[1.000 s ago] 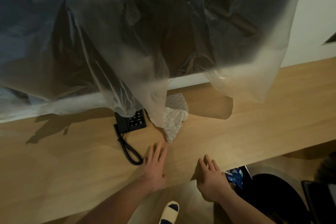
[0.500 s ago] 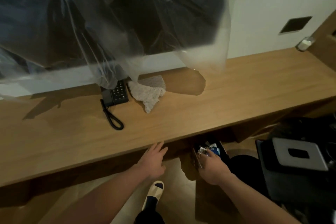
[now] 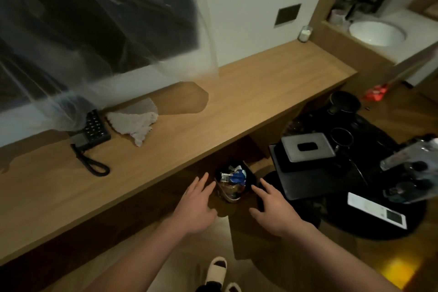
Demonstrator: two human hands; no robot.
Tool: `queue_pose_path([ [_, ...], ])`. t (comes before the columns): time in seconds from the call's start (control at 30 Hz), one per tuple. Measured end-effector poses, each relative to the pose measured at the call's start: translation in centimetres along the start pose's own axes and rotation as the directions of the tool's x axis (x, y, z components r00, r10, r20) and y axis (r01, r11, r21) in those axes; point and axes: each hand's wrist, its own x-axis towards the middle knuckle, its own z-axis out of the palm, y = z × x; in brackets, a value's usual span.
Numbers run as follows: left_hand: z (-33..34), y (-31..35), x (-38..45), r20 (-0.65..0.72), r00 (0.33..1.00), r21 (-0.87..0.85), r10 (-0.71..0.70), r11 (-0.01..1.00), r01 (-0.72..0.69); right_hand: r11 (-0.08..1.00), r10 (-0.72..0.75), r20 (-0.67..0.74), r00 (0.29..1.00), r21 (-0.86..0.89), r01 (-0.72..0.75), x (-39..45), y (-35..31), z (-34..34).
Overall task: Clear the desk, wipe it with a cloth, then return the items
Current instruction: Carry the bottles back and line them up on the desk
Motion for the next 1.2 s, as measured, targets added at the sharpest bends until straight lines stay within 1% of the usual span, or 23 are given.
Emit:
queue_pose_path([
  [0.13, 1.0, 3.1, 1.9, 0.039, 0.994, 0.028, 0.103, 0.994, -0.104, 0.998, 0.056, -0.047, 0.997, 0.039, -0.054, -2.3, 3.9, -1.2],
  [0.33, 2.1, 8.7, 3.4, 0.109, 0.970, 0.082, 0.219, 0.970, -0.228, 0.988, 0.135, -0.111, 0.985, 0.092, -0.125, -5.2, 9.3, -2.8],
  [0.53, 4.1, 14.9, 3.7, 0.168, 0.942, 0.068, 0.292, 0.949, -0.306, 0.967, 0.194, -0.159, 0.968, 0.196, -0.162, -7.9, 14.9, -4.3],
  [0.67, 6.6, 19.6, 4.4, 0.151, 0.937, 0.047, 0.314, 0.945, -0.324, 0.960, 0.216, -0.188, 0.958, 0.221, -0.173, -9.6, 20.3, -5.5],
  [0.77, 8.8, 24.1, 5.3, 0.125, 0.945, 0.024, 0.303, 0.951, -0.308, 0.957, 0.225, -0.207, 0.952, 0.232, -0.176, -10.5, 25.6, -7.4],
  [0.87, 11.3, 29.5, 6.0, 0.097, 0.950, -0.002, 0.297, 0.955, -0.298, 0.963, 0.198, -0.252, 0.947, 0.229, -0.140, -11.9, 31.5, -9.8],
  [1.03, 13.9, 39.4, 7.4, 0.043, 0.950, -0.040, 0.310, 0.950, -0.309, 0.973, 0.157, -0.322, 0.934, 0.212, -0.090, -13.2, 40.0, -15.6],
  [1.2, 15.9, 47.6, 10.1, 0.008, 0.936, 0.002, 0.351, 0.936, -0.351, 0.974, 0.169, -0.398, 0.902, 0.204, -0.093, -12.0, 45.0, -21.8],
])
